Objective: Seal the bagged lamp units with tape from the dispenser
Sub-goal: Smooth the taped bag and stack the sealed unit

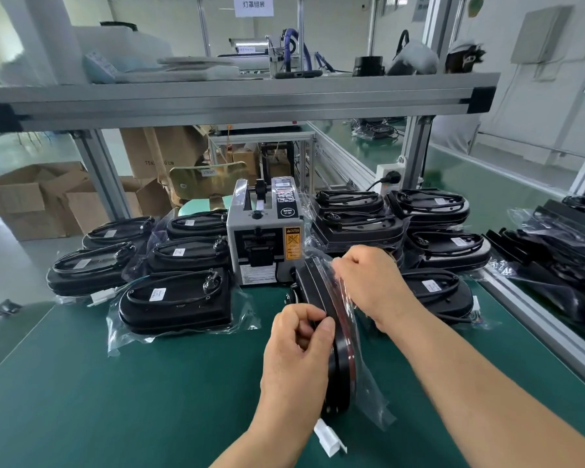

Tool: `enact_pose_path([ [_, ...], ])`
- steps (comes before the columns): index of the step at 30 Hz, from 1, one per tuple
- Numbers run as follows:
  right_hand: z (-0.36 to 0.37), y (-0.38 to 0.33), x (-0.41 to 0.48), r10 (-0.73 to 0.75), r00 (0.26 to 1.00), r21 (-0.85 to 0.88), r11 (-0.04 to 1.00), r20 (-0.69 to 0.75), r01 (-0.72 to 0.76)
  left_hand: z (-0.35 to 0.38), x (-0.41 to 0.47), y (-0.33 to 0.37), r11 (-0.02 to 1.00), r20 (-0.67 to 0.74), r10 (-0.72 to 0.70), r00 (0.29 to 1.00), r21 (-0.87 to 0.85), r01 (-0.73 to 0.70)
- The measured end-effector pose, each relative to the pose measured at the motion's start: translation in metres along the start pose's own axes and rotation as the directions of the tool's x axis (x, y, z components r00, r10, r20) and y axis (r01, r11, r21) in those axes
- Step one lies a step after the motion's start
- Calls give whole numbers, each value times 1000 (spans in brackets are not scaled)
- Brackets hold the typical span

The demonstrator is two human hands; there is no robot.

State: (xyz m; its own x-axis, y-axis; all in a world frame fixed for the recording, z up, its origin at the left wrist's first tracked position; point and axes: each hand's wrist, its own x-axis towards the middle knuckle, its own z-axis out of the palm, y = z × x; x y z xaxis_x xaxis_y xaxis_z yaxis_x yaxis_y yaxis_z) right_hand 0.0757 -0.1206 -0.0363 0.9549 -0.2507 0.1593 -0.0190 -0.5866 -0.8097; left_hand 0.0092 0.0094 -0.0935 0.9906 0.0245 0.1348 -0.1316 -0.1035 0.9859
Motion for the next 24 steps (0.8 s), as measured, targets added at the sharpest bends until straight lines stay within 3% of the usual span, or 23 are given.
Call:
enact_pose_path([
  [2,3,-2,-4,50,998,170,984,36,-56,0,0,3,1000,8,-7,1000,15,6],
  [4,9,-8,-6,89,980,243,961,178,-131,-1,1,5,999,30,-17,999,37,16],
  [8,20,-8,-5,72,966,234,963,250,-132,-14,15,13,998,89,-51,995,-33,54],
  [11,23,-5,-4,95,960,288,942,263,-172,-25,50,11,971,-67,-166,984,-187,151],
  [15,25,-1,-3,110,952,301,933,284,-198,-38,116,8,882,-203,-393,897,-358,306],
  [20,24,-2,-3,103,952,297,936,287,-191,-37,166,6,766,-183,-586,789,-441,467],
  [24,24,-3,-3,110,948,280,939,298,-197,-32,183,9,701,-178,-654,735,-509,501],
])
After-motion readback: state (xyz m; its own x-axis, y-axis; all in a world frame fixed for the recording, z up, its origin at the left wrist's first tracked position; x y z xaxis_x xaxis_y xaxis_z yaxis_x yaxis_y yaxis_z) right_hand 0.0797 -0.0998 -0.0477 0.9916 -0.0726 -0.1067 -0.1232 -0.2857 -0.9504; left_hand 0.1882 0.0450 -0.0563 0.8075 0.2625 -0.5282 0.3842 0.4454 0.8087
